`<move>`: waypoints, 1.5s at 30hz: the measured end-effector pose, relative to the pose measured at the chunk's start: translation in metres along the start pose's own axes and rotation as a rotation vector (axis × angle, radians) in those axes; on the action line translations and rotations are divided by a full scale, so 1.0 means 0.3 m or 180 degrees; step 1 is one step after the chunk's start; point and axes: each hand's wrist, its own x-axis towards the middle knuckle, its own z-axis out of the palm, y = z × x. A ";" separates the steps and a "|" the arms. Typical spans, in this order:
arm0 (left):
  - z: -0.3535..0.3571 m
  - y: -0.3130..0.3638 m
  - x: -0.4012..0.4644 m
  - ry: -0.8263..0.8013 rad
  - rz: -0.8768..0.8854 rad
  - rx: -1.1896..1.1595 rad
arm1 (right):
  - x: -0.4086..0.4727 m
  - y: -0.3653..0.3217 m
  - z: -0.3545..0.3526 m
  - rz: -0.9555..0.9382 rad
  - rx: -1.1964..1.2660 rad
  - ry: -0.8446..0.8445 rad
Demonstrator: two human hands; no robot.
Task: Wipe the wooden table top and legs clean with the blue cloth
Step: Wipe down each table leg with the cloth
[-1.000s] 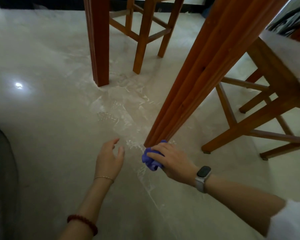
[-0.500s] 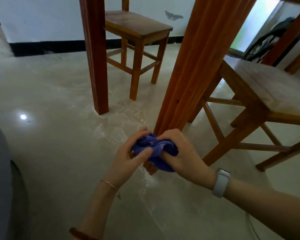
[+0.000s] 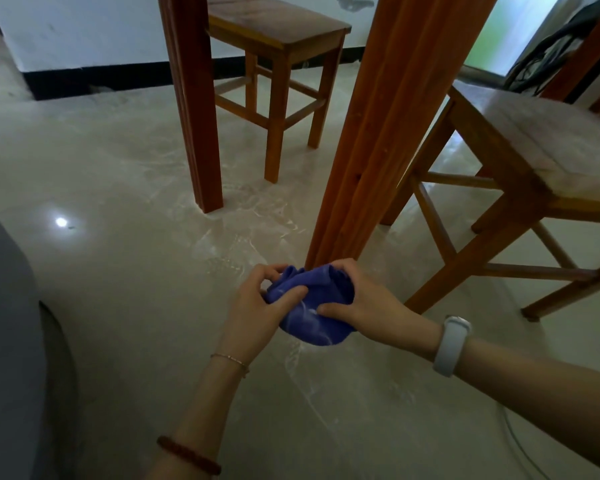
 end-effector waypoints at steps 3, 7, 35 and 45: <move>-0.007 -0.016 -0.013 -0.0440 0.0072 0.0537 | 0.001 -0.009 -0.027 -0.0435 -0.0681 0.0029; -0.027 -0.058 -0.014 -0.0505 0.0539 0.2102 | 0.004 -0.002 -0.080 -0.0986 -0.1506 -0.0043; 0.056 0.112 0.137 0.2020 0.0958 -0.0079 | 0.017 0.127 -0.182 -0.1554 -0.1648 0.1616; 0.194 -0.398 0.038 0.0251 0.0121 0.2337 | 0.057 0.166 -0.087 -0.0494 -0.1101 0.1174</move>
